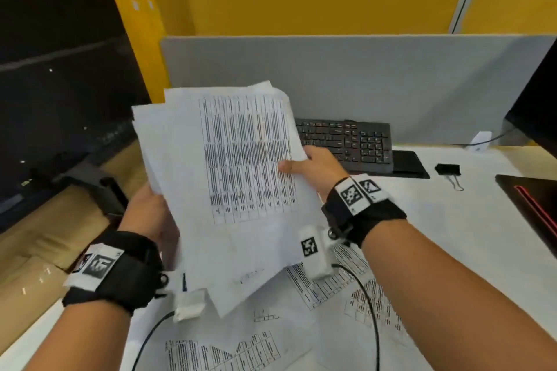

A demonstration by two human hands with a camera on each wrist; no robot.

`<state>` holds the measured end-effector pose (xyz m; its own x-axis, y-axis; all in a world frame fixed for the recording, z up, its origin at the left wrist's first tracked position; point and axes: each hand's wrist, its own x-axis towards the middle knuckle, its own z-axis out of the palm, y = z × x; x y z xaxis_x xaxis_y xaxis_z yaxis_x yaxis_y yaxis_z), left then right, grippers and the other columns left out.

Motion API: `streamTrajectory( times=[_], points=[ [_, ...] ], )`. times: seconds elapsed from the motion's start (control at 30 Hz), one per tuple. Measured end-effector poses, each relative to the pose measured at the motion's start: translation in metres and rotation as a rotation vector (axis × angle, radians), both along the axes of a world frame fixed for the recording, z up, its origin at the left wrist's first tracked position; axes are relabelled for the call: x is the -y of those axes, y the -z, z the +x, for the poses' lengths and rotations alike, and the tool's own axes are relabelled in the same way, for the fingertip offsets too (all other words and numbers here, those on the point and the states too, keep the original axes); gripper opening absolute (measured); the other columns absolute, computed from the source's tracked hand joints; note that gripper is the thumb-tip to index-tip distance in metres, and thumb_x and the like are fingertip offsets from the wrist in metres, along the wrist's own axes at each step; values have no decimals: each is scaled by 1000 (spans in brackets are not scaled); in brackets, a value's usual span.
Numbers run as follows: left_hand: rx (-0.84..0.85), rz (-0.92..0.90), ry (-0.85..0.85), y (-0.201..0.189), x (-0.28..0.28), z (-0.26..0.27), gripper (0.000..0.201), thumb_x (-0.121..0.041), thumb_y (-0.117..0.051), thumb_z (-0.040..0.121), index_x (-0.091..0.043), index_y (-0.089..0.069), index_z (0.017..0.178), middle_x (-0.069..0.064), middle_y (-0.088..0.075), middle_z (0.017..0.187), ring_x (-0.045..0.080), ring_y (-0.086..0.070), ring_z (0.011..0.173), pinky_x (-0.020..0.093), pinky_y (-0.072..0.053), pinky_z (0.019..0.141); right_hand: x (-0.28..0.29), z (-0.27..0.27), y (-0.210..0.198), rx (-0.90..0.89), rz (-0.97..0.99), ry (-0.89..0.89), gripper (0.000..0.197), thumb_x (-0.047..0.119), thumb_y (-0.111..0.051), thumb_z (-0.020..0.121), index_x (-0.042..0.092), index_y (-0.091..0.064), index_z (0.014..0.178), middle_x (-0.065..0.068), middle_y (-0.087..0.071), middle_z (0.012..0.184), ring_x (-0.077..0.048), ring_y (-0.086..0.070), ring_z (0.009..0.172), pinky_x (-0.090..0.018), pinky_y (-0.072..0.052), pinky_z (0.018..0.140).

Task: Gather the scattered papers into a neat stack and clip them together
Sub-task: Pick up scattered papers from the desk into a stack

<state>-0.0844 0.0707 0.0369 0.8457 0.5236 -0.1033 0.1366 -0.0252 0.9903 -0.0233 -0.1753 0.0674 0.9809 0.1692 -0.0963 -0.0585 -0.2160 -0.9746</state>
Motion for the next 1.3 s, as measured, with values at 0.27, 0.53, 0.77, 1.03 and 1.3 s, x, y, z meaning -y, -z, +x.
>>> streamTrajectory(
  times=[0.27,0.53,0.77,1.03,1.3],
  points=[
    [92,-185,275,3,2,-19,54,-63,-57,78,-22,-61,114,-5,-74,100,13,-70,93,34,-51,83,-20,-4,16,-4,-78,60,40,12,-69,83,13,-44,114,-2,-59,107,-18,-58,92,-25,-45,64],
    [60,17,189,7,-18,-32,36,-36,-71,79,-26,-62,112,-1,-68,113,24,-61,107,45,-45,94,-56,-2,26,37,-67,77,45,12,-71,81,12,-45,118,3,-54,100,-17,-56,91,-21,-43,62],
    [80,355,-208,5,-59,-45,29,-5,-59,87,-9,-61,115,10,-62,102,28,-58,95,41,-45,87,-71,-9,45,-202,-603,-14,60,48,-63,83,7,-46,123,-9,-50,135,-30,-52,121,-28,-39,90],
    [111,386,-265,0,-69,-58,29,-8,-59,87,-9,-59,116,5,-59,103,25,-56,95,40,-43,87,-123,-13,84,-181,-912,-5,67,33,-65,85,9,-29,136,-19,-39,134,-35,-44,122,-44,-44,94],
    [116,331,-323,1,-68,-54,34,-9,-57,89,-9,-55,123,6,-57,110,23,-52,99,40,-39,90,-108,-2,93,-283,-693,80,56,18,-59,85,2,-32,131,-23,-43,133,-37,-48,120,-46,-45,99]
  ],
)
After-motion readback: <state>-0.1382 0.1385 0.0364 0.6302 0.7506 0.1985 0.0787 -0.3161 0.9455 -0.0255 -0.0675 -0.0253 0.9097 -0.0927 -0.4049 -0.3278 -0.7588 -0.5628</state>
